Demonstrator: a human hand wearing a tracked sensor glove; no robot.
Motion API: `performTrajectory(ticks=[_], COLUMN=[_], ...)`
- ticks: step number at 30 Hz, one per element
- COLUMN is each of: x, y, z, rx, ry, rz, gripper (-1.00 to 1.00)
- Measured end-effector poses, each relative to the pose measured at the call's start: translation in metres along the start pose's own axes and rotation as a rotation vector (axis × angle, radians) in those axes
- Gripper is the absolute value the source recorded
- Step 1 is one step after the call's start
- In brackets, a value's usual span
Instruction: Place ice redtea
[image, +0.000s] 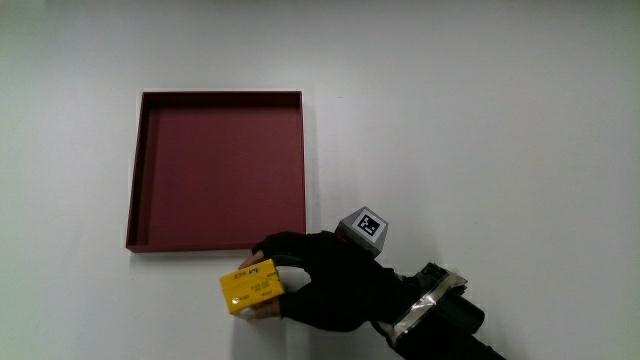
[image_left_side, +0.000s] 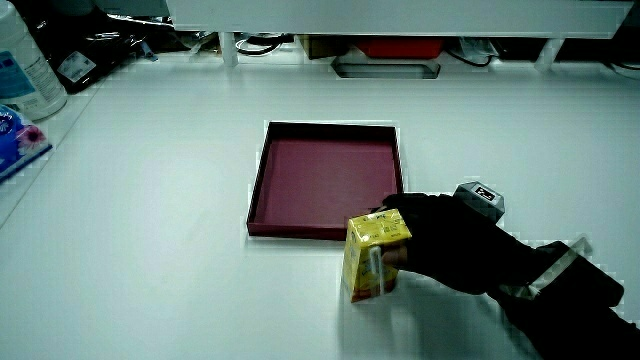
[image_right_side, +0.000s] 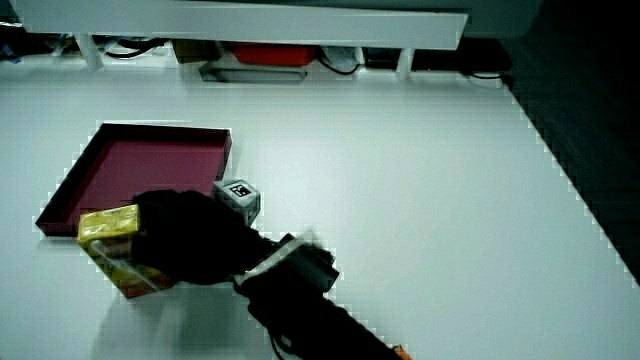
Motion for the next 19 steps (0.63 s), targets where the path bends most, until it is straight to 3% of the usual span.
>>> performTrajectory(ticks=[11,19], x=[0.001,-0.026], y=[-0.006,-0.019], z=[0.002,0.020], rx=[0.014,-0.020], ry=[-0.012,0.001], rz=[-0.028,-0.077], gripper=[-0.64,-1.00])
